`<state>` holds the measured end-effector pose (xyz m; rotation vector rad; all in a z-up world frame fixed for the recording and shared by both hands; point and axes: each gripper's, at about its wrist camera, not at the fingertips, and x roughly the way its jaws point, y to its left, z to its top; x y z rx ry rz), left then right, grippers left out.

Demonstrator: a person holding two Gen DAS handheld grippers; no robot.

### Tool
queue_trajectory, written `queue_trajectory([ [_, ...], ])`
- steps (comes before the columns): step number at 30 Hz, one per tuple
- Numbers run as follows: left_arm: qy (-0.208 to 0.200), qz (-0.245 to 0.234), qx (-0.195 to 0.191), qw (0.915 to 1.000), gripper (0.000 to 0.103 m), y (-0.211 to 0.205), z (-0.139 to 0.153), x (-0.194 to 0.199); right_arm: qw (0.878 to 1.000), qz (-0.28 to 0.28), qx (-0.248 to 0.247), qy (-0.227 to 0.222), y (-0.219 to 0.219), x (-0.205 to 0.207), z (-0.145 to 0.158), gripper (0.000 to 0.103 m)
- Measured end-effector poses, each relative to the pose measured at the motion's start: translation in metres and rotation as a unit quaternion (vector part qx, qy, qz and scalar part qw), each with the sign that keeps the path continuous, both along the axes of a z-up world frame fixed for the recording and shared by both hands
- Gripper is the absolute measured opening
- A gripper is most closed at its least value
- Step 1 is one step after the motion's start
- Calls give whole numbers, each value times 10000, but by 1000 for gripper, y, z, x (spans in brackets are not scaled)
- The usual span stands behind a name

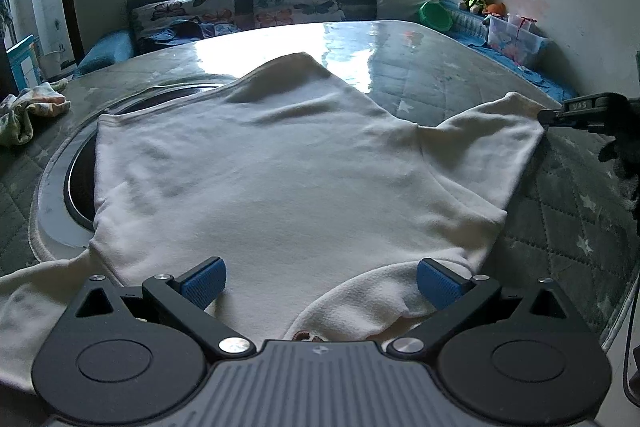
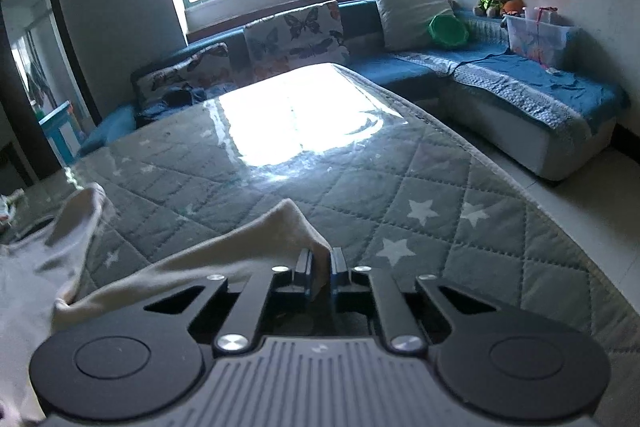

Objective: Fold clothes

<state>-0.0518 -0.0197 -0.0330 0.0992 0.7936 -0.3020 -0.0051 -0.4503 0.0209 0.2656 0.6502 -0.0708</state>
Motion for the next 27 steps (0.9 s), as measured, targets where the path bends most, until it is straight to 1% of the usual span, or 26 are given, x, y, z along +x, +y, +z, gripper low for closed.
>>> queue_trajectory([
  [6,1,46,-29,10000,103,2,2,0,9989,259,193,-327,4,-11,25,6],
  [10,-39,62,-73,9999,103,6,5,-2,9960,640,254,-563,19,-16,50,6],
  [14,-82,126,-133,9998,103,12,8,-3,9903,1107,306,-779,43,-20,75,6],
  [20,-168,271,-206,9993,103,29,13,-9,9750,1936,396,-1016,92,-24,107,5],
  [27,-220,541,-335,9977,103,54,15,-18,9526,2835,310,-1062,161,-26,124,5],
])
